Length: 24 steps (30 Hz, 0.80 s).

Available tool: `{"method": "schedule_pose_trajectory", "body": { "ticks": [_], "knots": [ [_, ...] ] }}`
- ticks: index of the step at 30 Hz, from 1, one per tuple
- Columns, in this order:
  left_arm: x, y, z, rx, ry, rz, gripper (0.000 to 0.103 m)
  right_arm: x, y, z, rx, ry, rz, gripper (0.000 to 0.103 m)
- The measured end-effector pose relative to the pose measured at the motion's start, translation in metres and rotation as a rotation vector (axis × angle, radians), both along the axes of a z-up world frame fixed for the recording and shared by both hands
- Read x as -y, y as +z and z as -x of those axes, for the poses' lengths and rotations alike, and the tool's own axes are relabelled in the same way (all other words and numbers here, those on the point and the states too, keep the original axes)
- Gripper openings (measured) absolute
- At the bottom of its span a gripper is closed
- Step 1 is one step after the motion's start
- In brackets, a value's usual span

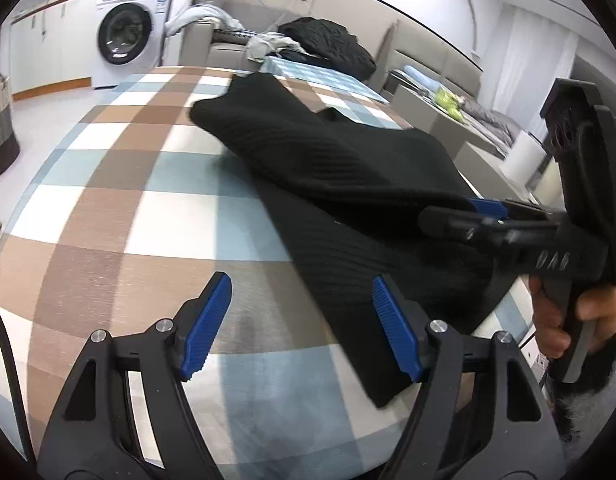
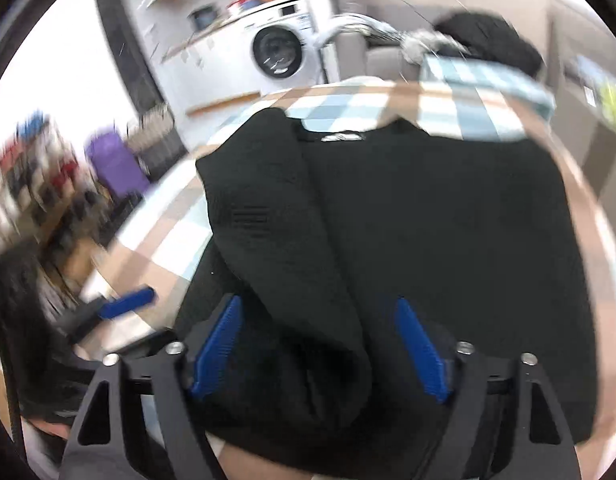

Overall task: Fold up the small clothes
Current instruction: 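Lift the sweater side with the right gripper and fold it toward the middle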

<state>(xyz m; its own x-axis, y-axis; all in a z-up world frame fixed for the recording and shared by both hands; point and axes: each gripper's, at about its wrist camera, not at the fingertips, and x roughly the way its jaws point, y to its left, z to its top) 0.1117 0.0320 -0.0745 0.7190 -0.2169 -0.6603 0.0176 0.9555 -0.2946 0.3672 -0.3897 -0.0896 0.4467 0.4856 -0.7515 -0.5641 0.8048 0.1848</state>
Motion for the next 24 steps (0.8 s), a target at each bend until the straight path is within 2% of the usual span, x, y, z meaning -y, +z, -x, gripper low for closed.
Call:
{"method": "schedule_pose_trajectory", "body": {
  "ticks": [3, 5, 7, 8, 9, 10, 11, 13, 14, 15, 16, 17, 18, 19, 20, 22, 23, 24],
  "knots": [
    [-0.013, -0.001, -0.002, -0.009, 0.036, 0.029, 0.071, -0.038, -0.001, 0.003, 0.107, 0.082, 0.159, 0.082],
    [-0.019, -0.002, -0.003, -0.017, 0.048, 0.041, 0.071, -0.055, -0.004, 0.006, 0.161, 0.115, 0.223, 0.079],
    [-0.022, -0.004, -0.003, -0.020, 0.055, 0.041, 0.071, -0.068, -0.010, 0.007, 0.193, 0.161, 0.260, 0.053],
    [-0.022, -0.004, -0.003, -0.021, 0.056, 0.041, 0.071, -0.075, -0.013, 0.003, 0.175, 0.185, 0.259, 0.027],
    [-0.022, -0.004, -0.003, -0.021, 0.055, 0.043, 0.071, -0.074, -0.014, -0.001, 0.153, 0.182, 0.242, 0.018],
    [-0.022, -0.004, -0.003, -0.021, 0.053, 0.043, 0.071, -0.066, -0.012, -0.005, 0.132, 0.171, 0.181, 0.014],
    [-0.021, -0.004, -0.003, -0.018, 0.052, 0.040, 0.071, -0.051, -0.005, -0.012, 0.090, 0.144, 0.061, 0.009],
    [-0.020, -0.004, -0.003, -0.014, 0.048, 0.035, 0.071, -0.018, 0.002, -0.031, -0.001, 0.038, -0.143, 0.008],
    [-0.019, -0.003, -0.004, -0.015, 0.046, 0.033, 0.071, 0.003, -0.001, -0.044, -0.064, -0.063, -0.249, 0.008],
    [-0.019, -0.004, -0.004, -0.016, 0.046, 0.032, 0.071, 0.022, -0.008, -0.055, -0.135, -0.159, -0.305, 0.008],
    [-0.018, -0.004, -0.004, -0.016, 0.045, 0.034, 0.071, 0.046, -0.026, -0.071, -0.251, -0.310, -0.335, 0.008],
    [-0.017, -0.004, -0.005, -0.018, 0.042, 0.032, 0.071, 0.057, -0.037, -0.081, -0.316, -0.395, -0.329, 0.009],
    [-0.016, -0.004, -0.005, -0.019, 0.041, 0.028, 0.071, 0.065, -0.047, -0.088, -0.364, -0.434, -0.316, 0.011],
    [-0.016, -0.004, -0.005, -0.018, 0.041, 0.025, 0.071, 0.070, -0.052, -0.091, -0.380, -0.422, -0.334, 0.011],
    [-0.016, -0.005, -0.006, -0.019, 0.041, 0.024, 0.071, 0.070, -0.049, -0.091, -0.360, -0.393, -0.325, 0.015],
    [-0.015, -0.006, -0.008, -0.029, 0.040, 0.027, 0.071, 0.064, -0.040, -0.086, -0.299, -0.360, -0.262, 0.032],
    [-0.014, -0.007, -0.009, -0.033, 0.040, 0.028, 0.071, 0.061, -0.033, -0.082, -0.264, -0.343, -0.244, 0.046],
    [-0.014, -0.008, -0.009, -0.033, 0.041, 0.026, 0.071, 0.055, -0.026, -0.078, -0.229, -0.319, -0.231, 0.054]
  ]
}}
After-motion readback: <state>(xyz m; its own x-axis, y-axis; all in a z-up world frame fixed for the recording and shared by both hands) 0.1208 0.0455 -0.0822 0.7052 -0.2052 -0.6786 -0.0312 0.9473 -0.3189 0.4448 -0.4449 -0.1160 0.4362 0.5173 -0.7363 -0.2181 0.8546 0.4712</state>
